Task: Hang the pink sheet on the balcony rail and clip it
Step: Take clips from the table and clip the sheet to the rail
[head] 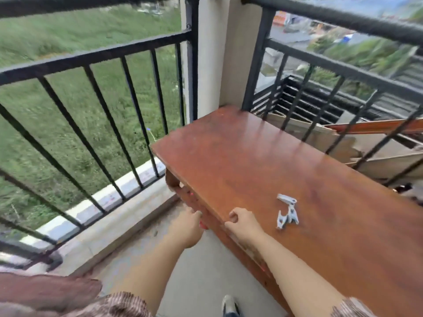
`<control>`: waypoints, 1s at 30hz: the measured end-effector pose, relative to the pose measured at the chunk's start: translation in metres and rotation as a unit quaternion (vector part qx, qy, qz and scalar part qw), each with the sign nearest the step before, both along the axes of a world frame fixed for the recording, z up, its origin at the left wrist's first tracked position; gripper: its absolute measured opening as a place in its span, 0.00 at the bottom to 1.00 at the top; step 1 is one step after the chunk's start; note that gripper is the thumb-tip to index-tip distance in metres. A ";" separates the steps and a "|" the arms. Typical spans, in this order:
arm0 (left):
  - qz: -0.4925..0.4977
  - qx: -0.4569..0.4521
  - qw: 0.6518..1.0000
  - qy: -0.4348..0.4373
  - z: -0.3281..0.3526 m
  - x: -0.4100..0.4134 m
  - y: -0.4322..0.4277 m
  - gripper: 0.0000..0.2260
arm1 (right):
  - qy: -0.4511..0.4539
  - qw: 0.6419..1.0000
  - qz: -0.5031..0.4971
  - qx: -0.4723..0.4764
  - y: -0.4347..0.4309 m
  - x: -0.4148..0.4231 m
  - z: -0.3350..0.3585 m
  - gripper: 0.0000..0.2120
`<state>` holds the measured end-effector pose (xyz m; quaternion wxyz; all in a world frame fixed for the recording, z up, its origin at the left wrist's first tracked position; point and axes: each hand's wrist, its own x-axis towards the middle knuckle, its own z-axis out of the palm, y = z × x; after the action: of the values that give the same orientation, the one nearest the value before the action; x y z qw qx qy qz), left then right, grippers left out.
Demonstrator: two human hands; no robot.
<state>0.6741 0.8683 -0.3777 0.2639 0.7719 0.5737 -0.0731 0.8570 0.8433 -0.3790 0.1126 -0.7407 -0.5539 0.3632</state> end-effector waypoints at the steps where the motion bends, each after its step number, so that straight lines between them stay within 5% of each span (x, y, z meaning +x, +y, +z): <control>1: -0.014 -0.009 1.000 -0.001 -0.008 0.019 -0.003 0.20 | -0.005 1.000 -0.013 -0.012 -0.004 0.019 -0.004 0.08; 13: -0.034 -0.009 0.999 0.028 -0.086 0.182 -0.006 0.23 | -0.075 0.988 -0.108 -0.080 -0.010 0.189 -0.047 0.08; 17: -0.018 -0.011 0.997 0.076 -0.101 0.194 -0.001 0.28 | -0.143 0.985 -0.048 -0.089 0.003 0.191 -0.058 0.10; 30: -0.016 -0.041 0.994 0.098 -0.117 0.191 0.001 0.32 | -0.201 0.970 -0.076 -0.112 0.033 0.165 -0.080 0.13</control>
<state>0.8650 0.8690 -0.4947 0.2360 0.7585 0.5813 -0.1761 1.0225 0.8759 -0.4593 -0.0573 -0.8461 -0.4635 0.2567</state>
